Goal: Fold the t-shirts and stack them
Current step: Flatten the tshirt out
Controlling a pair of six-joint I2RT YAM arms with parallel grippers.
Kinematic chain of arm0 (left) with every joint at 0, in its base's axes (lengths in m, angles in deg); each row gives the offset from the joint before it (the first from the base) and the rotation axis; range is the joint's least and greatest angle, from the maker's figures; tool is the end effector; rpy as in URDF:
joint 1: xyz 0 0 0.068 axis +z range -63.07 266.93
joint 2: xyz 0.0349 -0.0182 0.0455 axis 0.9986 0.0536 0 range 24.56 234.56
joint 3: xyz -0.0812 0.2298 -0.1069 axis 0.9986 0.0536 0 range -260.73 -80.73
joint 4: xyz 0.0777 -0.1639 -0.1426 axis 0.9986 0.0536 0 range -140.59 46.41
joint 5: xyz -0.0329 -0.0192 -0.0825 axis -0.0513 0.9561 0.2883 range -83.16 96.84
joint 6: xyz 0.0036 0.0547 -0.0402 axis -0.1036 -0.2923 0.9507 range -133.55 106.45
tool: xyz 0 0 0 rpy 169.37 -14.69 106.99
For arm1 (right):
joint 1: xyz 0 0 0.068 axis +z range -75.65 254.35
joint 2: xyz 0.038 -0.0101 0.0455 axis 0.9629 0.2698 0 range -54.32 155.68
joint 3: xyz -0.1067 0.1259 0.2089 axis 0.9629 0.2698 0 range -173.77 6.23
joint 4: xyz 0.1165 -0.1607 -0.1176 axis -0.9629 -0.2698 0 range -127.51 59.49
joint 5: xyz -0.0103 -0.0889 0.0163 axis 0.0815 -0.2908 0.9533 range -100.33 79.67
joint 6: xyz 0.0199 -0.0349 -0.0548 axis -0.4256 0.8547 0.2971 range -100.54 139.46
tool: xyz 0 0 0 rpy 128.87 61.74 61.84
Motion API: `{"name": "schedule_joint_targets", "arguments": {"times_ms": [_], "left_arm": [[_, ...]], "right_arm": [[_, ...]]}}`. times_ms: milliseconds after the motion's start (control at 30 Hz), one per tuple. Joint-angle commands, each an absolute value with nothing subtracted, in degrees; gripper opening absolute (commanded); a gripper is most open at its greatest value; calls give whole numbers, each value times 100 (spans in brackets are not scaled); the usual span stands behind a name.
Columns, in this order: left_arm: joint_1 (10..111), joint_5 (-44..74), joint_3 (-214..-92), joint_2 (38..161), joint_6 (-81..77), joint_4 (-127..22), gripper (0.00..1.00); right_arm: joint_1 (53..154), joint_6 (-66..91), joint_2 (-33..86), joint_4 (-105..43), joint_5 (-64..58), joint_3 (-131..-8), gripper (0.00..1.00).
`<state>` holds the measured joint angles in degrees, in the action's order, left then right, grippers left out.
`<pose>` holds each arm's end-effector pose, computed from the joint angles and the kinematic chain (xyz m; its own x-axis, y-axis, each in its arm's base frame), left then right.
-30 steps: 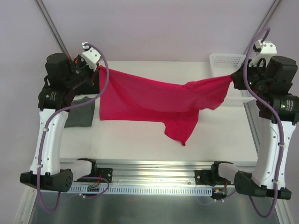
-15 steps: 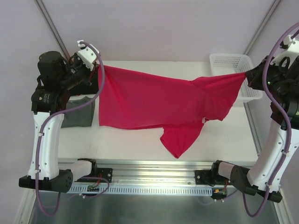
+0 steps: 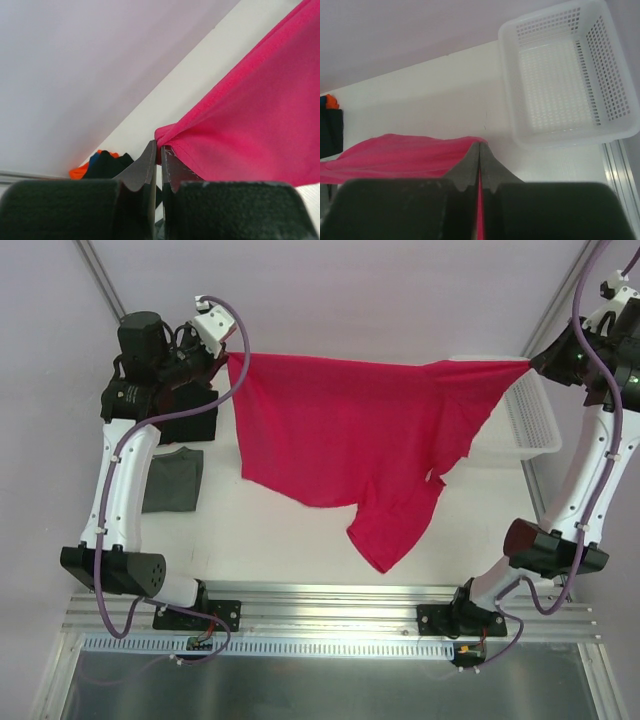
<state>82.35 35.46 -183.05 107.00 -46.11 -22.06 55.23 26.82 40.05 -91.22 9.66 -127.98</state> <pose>0.2825 -0.0488 0.4785 0.1654 0.4607 -0.8720 0.5376 0.6992 0.4713 0.2716 -0.0744 0.5072 -0.3346 -0.0114 -0.9423 -0.0370 0.9993 0.0010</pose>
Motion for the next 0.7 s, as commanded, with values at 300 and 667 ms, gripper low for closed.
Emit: {"name": "schedule_joint_targets", "arguments": {"times_ms": [300, 667], "left_arm": [[8183, 3848, -17399, 9033, -4387, -2607, 0], [8113, 3699, -17309, 8107, -4062, -2563, 0]], "right_arm": [[5124, 2535, 2409, -9493, 1770, -12472, 1], [4473, 2079, 1696, -9758, 2641, -12973, 0]]}}
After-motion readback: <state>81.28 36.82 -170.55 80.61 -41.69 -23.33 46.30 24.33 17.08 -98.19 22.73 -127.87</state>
